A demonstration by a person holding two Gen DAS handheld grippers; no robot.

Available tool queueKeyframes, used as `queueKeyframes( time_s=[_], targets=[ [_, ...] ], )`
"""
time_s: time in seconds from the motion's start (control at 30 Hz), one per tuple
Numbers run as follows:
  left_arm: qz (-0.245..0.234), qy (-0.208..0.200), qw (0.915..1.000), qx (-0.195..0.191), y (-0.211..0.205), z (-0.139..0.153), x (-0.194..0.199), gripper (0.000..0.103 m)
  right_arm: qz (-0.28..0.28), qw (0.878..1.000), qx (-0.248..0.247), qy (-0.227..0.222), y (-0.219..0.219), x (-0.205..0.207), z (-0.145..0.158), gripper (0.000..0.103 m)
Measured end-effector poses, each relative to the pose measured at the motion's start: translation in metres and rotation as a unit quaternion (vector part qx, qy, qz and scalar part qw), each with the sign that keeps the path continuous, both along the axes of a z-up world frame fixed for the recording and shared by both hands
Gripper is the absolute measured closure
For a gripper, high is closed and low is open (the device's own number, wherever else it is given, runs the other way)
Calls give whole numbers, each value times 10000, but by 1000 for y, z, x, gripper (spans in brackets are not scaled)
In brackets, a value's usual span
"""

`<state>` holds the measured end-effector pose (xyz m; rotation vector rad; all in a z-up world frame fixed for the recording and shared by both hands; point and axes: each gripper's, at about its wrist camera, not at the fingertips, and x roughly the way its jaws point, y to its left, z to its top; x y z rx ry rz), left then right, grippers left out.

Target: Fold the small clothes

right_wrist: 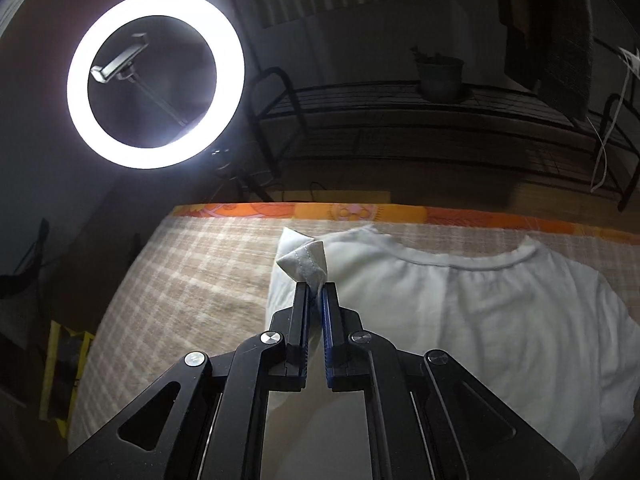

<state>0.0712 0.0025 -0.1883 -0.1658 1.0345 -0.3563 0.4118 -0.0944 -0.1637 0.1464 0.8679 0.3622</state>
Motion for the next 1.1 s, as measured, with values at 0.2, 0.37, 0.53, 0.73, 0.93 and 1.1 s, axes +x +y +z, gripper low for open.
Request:
queueKeyframes(
  time_s=[0.2, 0.37, 0.53, 0.73, 0.93, 1.1],
  targets=[
    [-290, 294, 9991, 116, -28, -20, 11, 101, -352, 9988, -54, 343, -54, 5, -35, 98],
    [-488, 355, 9981, 97, -32, -18, 5, 73, -457, 9969, -404, 503, -66, 5, -36, 91],
    [-800, 218, 9965, -117, -24, -1, -15, 61, -656, 9965, -388, 333, -96, -15, -10, 72],
    [-671, -90, 9970, -375, 6, 19, -39, 61, -670, 9970, 218, 315, -128, -78, 25, 72],
    [-305, -277, 9974, -584, 33, 31, -39, 61, 87, 9980, 390, 491, -106, -163, 29, 72],
    [-276, -160, 9990, -306, 24, 11, -19, 61, 483, 9950, 397, 773, -91, -223, 17, 72]
  ],
)
